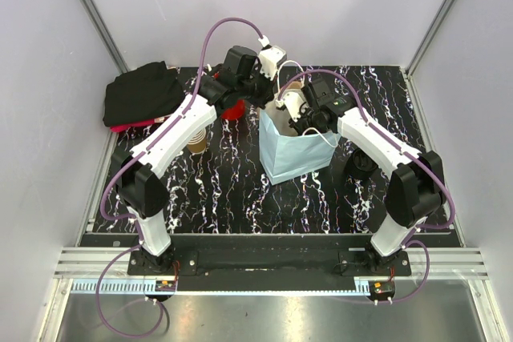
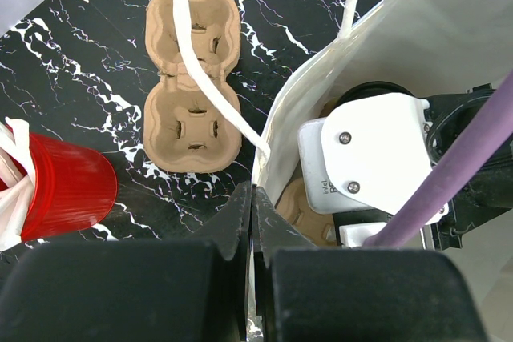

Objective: Pack the takeout coffee

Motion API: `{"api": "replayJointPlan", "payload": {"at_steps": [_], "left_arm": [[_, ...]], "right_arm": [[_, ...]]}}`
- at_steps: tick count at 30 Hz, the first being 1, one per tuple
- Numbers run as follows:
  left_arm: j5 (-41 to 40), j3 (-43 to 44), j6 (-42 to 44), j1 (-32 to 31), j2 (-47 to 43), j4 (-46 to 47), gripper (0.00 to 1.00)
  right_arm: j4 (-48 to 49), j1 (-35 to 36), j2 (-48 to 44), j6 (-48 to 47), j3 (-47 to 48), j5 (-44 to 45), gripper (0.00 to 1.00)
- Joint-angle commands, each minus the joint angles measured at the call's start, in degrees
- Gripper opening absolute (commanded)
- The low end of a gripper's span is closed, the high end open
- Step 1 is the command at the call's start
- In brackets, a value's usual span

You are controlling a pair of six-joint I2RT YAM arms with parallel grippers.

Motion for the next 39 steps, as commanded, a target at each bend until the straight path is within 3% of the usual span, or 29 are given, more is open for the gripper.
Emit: {"api": "replayJointPlan", "payload": {"at_steps": [1,39], "left_arm": [[0.6,0.0,0.4,-0.4,-2.0,0.9,0.00],[0.8,0.2,0.2,-0.4,-2.0,0.8,0.00]], "right_arm": [[1.5,-0.2,-1.3,-0.4,-0.7,-0.5,0.00],[4.3,-0.3,0.0,-0.9,-3.4,0.3,0.00]]}}
